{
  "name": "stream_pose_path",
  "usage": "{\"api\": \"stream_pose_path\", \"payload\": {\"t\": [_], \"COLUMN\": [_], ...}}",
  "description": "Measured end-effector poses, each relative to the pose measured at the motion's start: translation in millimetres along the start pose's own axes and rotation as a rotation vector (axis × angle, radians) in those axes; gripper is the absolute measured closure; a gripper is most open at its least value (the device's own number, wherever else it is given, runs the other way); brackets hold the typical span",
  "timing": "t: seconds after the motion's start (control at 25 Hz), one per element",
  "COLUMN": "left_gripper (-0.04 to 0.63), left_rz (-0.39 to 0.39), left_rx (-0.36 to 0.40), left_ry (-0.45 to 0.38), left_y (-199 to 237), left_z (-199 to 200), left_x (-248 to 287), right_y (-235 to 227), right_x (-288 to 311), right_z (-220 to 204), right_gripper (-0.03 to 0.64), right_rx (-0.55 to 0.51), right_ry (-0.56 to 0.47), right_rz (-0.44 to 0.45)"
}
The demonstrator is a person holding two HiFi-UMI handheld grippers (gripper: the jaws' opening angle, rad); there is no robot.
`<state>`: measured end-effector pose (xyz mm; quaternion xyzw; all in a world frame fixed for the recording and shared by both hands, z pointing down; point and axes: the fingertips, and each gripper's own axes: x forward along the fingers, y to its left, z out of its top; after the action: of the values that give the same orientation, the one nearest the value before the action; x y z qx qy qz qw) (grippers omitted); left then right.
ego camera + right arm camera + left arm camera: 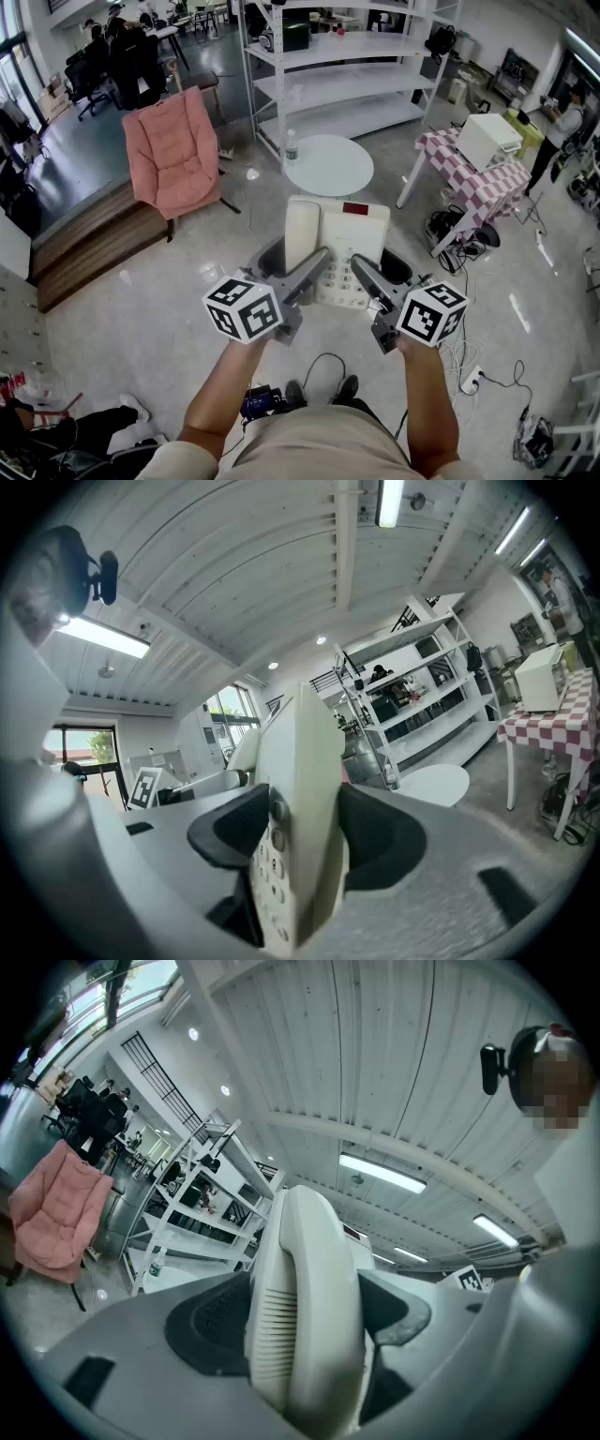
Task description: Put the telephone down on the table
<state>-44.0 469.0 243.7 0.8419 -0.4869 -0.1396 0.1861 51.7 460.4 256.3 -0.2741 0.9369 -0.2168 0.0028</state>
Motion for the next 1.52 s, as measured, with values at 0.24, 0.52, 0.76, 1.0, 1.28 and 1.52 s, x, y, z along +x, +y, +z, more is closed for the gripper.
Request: {"api": "stream_pose_path", "payload": {"t": [0.24,0.52,0.76,1.0,1.28,1.52], "left_gripper": [0.252,0.252,0.252,0.252,0.252,0.252], "left_rz": [-0.006,-0.014,-0.023,-0.016,0.007,0.045], "left_rx": [-0.002,-0.002,-0.008,-0.001,-0.007,-0.002], "left_ry": [0.005,0.015,0.016,0.033,0.042,0.048], "left_y": [8,18,29,38,58,78], "left_z": [3,6,6,9,10,14], "left_x": [-3,-9,-15,-6,14,48], "right_y": [3,9,14,6,-16,-50], "right_x": [8,18,28,38,58,81], "right_z": [-2,-6,-11,-9,-4,9], "right_gripper": [0.396,0.396,0.393,0.393,0.396,0.396], "right_rx": [-0.001,0.003,0.01,0.046,0.063,0.081], "right_ry": [0.0,-0.002,-0.012,-0.015,-0.003,0.004], "right_rz": [-0.006,-0.016,-0.026,-0.022,-0.005,0.028]}}
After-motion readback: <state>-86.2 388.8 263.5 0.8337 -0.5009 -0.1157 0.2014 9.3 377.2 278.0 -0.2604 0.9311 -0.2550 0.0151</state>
